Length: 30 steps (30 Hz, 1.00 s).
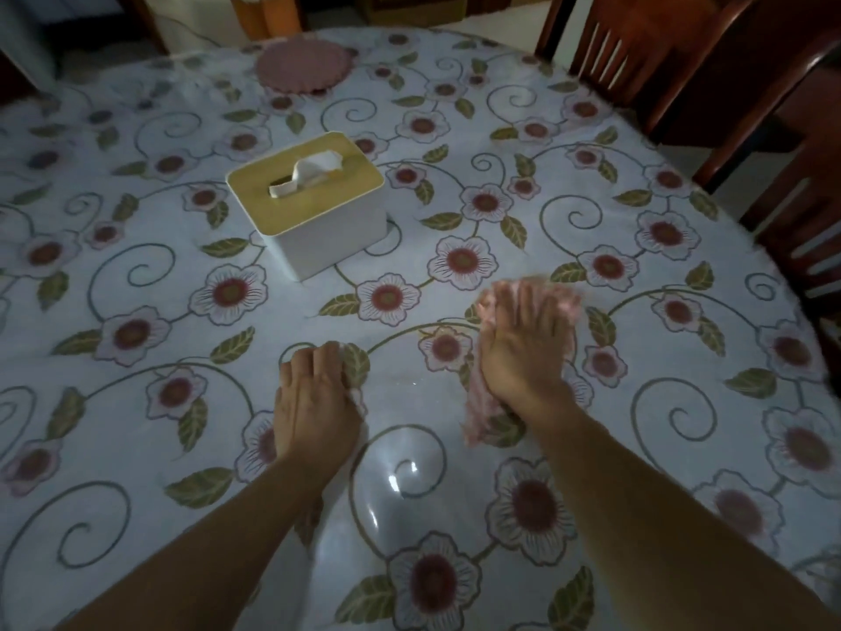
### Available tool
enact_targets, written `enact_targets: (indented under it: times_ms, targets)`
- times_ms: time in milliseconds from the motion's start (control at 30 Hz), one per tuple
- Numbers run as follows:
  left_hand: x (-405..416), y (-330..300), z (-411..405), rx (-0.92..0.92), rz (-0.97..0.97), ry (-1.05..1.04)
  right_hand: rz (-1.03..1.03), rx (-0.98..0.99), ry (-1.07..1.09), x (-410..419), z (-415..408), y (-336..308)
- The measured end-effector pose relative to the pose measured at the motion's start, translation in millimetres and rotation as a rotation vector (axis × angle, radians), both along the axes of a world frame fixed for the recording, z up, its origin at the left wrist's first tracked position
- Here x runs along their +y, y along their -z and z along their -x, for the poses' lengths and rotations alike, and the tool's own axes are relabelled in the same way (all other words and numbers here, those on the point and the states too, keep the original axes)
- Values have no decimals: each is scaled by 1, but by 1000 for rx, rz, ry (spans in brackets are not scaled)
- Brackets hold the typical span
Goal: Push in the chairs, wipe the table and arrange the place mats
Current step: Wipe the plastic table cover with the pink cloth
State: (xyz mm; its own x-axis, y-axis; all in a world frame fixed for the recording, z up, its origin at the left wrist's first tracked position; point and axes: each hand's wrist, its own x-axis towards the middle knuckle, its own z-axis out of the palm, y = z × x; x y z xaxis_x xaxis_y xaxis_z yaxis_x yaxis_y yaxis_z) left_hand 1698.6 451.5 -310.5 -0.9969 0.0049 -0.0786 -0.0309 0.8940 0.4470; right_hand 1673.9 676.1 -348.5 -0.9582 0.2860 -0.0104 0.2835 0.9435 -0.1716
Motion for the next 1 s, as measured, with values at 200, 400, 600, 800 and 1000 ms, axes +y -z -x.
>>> enact_targets:
  times_ms: [200, 400, 600, 800, 1000]
  targets:
    - [-24, -6, -1, 5, -100, -4, -30, 77, -720, -101, -37, 4]
    - [-53, -3, 0, 41, -84, 18, -77, -50, -144, -39, 24, -6]
    - [-84, 3, 5, 41, -83, 5, -60, 18, -390, -144, 63, 7]
    - [-95, -7, -6, -33, -111, -3, 37, 64, -708, -157, -13, 0]
    - [-105, -3, -18, -59, -86, 34, -76, -104, -118, -99, -19, -8]
